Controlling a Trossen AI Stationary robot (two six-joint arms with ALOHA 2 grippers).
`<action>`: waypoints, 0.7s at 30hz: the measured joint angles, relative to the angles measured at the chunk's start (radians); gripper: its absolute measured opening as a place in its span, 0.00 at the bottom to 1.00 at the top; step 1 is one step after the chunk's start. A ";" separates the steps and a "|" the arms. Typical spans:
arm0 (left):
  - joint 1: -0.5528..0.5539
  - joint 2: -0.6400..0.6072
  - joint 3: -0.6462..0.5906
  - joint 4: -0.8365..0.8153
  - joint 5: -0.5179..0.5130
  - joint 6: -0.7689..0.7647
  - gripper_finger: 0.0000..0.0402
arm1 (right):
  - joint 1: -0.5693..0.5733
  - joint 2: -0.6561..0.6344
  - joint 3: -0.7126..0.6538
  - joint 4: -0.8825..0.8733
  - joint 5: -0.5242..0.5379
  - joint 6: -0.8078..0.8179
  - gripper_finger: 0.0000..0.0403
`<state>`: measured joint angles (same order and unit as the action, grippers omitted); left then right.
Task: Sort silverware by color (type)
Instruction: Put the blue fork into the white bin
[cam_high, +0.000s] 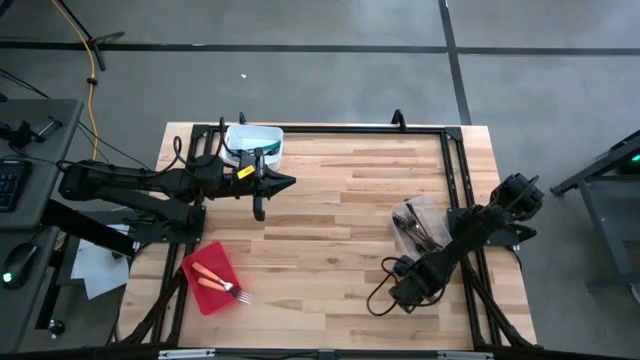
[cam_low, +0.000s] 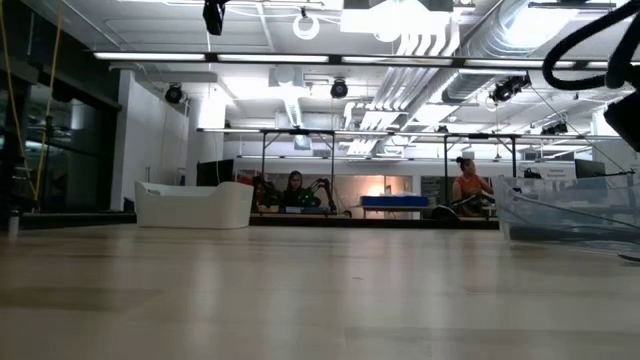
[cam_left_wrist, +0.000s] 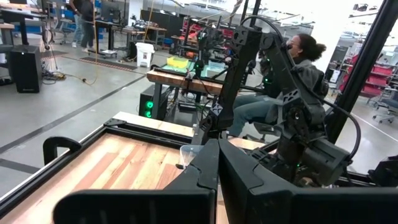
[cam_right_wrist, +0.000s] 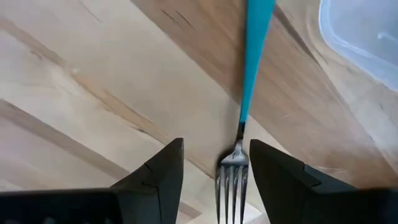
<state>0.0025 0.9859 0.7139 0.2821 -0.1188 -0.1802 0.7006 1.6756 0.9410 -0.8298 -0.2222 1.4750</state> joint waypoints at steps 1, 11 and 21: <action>0.000 0.000 0.000 0.000 0.000 0.000 0.00 | 0.000 0.000 0.005 -0.003 0.001 -0.002 0.42; 0.000 0.000 0.000 0.000 0.000 0.000 0.00 | 0.002 0.000 0.076 -0.073 0.013 -0.030 0.42; 0.000 0.000 0.000 -0.001 0.000 0.000 0.00 | 0.035 -0.056 0.002 0.021 0.022 0.194 0.42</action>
<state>0.0025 0.9859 0.7139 0.2814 -0.1192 -0.1799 0.7361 1.6195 0.9431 -0.8083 -0.2004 1.6688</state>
